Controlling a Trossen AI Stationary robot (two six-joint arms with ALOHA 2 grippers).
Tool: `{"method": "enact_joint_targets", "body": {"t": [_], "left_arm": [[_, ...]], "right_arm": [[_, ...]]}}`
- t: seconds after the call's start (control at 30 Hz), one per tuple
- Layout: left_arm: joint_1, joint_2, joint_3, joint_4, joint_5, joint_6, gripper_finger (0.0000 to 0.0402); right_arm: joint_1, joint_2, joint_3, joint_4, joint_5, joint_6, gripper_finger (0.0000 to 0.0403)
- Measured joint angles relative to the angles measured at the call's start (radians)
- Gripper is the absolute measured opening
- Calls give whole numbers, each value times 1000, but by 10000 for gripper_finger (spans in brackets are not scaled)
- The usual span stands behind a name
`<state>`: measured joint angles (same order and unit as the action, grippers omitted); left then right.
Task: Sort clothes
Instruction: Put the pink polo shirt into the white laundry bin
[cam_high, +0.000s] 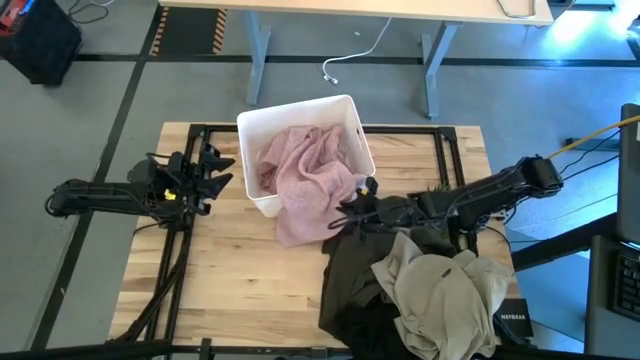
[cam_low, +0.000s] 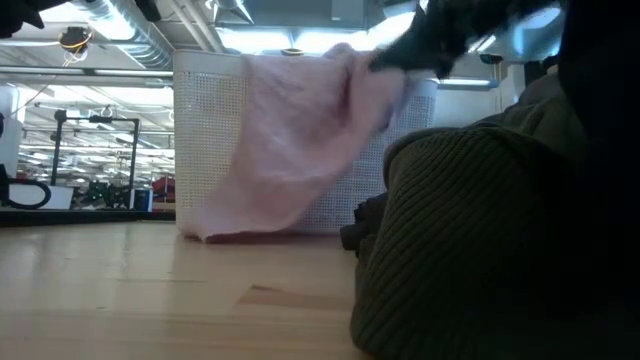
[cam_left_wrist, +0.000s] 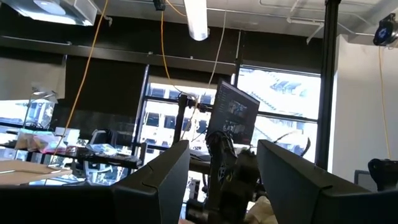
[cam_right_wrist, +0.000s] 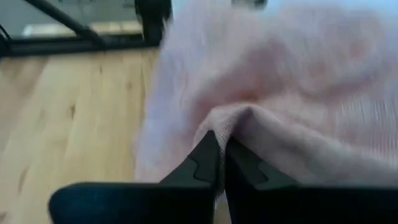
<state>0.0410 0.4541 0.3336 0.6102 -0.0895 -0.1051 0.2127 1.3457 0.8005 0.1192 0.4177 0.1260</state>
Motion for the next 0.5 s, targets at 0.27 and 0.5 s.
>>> {"method": "enact_joint_targets", "body": {"t": [0.27, 0.5], "left_arm": [[0, 0, 0, 2, 0, -1, 184], [0, 0, 0, 4, 0, 0, 184]], "right_arm": [[-20, -1, 274, 12, 69, -285, 12], [-209, 10, 512, 36, 82, -480, 8]]}}
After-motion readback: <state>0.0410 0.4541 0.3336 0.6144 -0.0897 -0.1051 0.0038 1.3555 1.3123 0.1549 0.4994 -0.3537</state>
